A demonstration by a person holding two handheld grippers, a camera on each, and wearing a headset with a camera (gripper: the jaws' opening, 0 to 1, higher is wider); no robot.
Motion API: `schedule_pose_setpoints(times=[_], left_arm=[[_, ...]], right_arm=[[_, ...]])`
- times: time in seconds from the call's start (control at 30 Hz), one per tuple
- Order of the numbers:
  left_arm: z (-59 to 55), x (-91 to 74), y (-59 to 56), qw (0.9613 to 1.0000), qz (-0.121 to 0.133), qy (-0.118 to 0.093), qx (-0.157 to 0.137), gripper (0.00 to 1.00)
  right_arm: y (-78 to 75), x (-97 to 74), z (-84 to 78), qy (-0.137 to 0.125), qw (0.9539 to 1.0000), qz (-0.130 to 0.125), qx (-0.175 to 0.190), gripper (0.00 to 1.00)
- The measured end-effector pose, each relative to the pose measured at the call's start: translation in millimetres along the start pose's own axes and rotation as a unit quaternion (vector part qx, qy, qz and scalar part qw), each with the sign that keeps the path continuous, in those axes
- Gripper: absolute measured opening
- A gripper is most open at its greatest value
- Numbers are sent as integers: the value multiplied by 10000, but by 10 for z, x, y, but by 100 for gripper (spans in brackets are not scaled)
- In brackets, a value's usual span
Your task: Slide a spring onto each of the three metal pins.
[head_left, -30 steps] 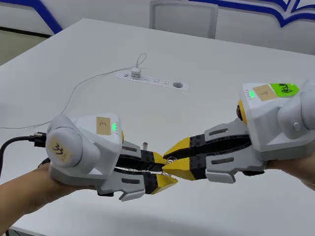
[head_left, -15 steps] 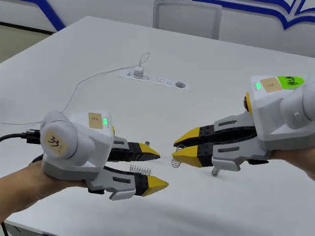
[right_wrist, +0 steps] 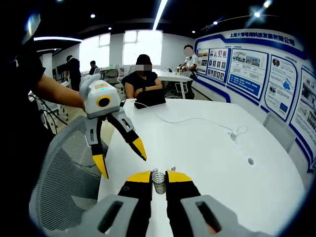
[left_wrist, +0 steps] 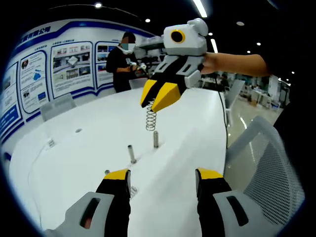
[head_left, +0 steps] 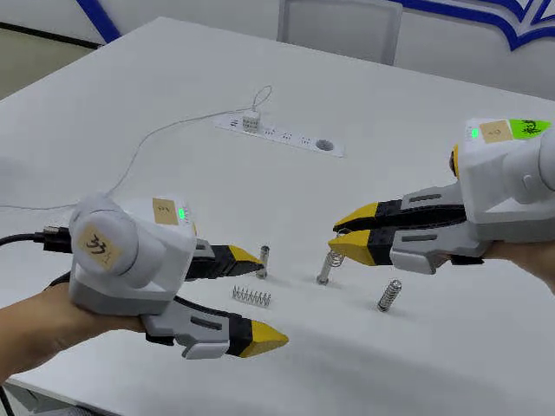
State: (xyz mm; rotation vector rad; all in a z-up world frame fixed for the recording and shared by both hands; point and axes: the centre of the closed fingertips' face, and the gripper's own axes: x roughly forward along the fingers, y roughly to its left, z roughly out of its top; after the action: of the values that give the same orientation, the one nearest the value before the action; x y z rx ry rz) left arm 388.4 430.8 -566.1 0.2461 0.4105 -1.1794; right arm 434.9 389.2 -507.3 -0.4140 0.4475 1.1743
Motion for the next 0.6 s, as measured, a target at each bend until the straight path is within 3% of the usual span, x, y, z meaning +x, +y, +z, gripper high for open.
schedule_pose_setpoints(times=[0.17, 0.33, 0.6], left_arm=[[-79, -42, 117, 9996, 258, 16, -104, 65], [-135, -55, 153, 9993, 322, 16, -176, 69], [-210, -104, 203, 9987, 433, -5, -278, 76]], right_arm=[[-207, 1, -71, 24, 9992, -341, 229, 10], [-432, 28, -165, 13, 9958, -736, 549, 10], [-626, 85, -283, 47, 9912, -1029, 829, 10]])
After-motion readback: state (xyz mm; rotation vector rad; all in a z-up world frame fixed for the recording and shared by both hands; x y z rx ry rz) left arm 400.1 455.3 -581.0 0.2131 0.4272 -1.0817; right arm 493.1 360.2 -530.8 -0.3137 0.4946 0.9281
